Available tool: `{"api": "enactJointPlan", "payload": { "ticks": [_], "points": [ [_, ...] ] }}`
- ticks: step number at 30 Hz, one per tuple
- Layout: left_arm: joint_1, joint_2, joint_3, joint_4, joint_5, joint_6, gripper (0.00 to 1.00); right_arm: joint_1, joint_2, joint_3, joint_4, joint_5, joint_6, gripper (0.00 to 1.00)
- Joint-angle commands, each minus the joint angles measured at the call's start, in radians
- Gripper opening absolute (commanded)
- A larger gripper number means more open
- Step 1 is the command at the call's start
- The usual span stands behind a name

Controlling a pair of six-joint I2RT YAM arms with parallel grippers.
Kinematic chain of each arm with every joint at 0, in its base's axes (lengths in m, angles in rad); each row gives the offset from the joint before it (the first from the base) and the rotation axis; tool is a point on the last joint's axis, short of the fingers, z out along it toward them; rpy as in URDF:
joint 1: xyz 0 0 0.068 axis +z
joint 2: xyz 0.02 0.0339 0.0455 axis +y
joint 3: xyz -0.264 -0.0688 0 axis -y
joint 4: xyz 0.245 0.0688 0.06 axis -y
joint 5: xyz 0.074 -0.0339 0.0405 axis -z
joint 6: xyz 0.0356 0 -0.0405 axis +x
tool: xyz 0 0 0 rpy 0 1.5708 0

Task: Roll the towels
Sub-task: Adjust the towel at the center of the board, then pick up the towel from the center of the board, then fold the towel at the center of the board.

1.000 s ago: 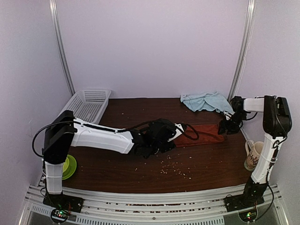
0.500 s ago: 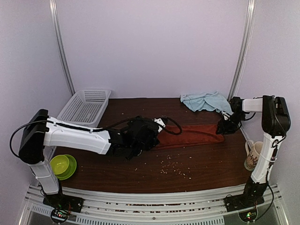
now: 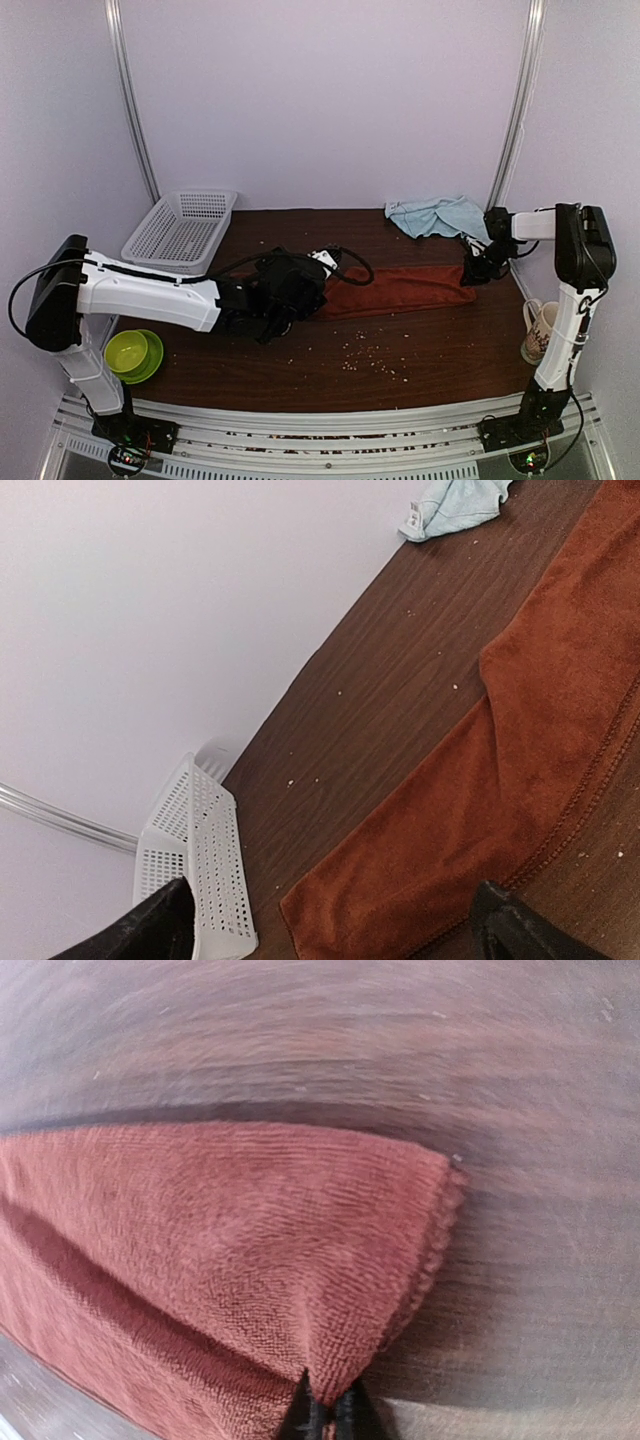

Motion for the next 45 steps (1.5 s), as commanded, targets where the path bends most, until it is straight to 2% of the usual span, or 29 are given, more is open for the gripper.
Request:
{"api": "enactJointPlan", "payload": {
  "ticks": [1,7,14,21,23,26,29,33,37,45],
  "points": [
    [0.007,-0.053,-0.026,0.006,-0.046,-0.031,0.98,0.013,0.049,-0.041,-0.050,0.020,0.014,0.00],
    [0.023,-0.060,-0.032,-0.057,-0.068,-0.082,0.98,-0.041,-0.051,0.009,-0.121,0.055,-0.026,0.00],
    [0.096,-0.073,-0.040,-0.128,-0.071,-0.173,0.98,-0.120,-0.115,0.055,-0.231,0.136,-0.104,0.00],
    [0.151,0.020,-0.009,-0.127,-0.068,-0.179,0.98,-0.131,-0.177,0.060,-0.253,0.198,-0.131,0.00],
    [0.171,0.047,-0.008,-0.113,-0.024,-0.179,0.98,-0.131,-0.187,0.082,-0.258,0.188,-0.129,0.00],
    [0.200,0.071,-0.030,-0.081,0.028,-0.190,0.98,-0.118,-0.199,0.137,-0.303,0.084,-0.134,0.00],
    [0.223,0.086,-0.045,-0.073,0.040,-0.206,0.98,-0.061,-0.214,0.176,-0.329,-0.032,-0.132,0.00],
    [0.247,0.073,-0.061,-0.078,0.052,-0.225,0.98,0.091,-0.211,0.208,-0.311,-0.147,-0.088,0.00],
    [0.264,0.028,-0.082,-0.092,0.057,-0.238,0.98,0.252,-0.162,0.267,-0.261,-0.175,-0.011,0.00],
    [0.292,-0.069,-0.113,-0.153,0.040,-0.271,0.98,0.511,0.030,0.500,-0.188,-0.161,0.112,0.00]
  ]
}}
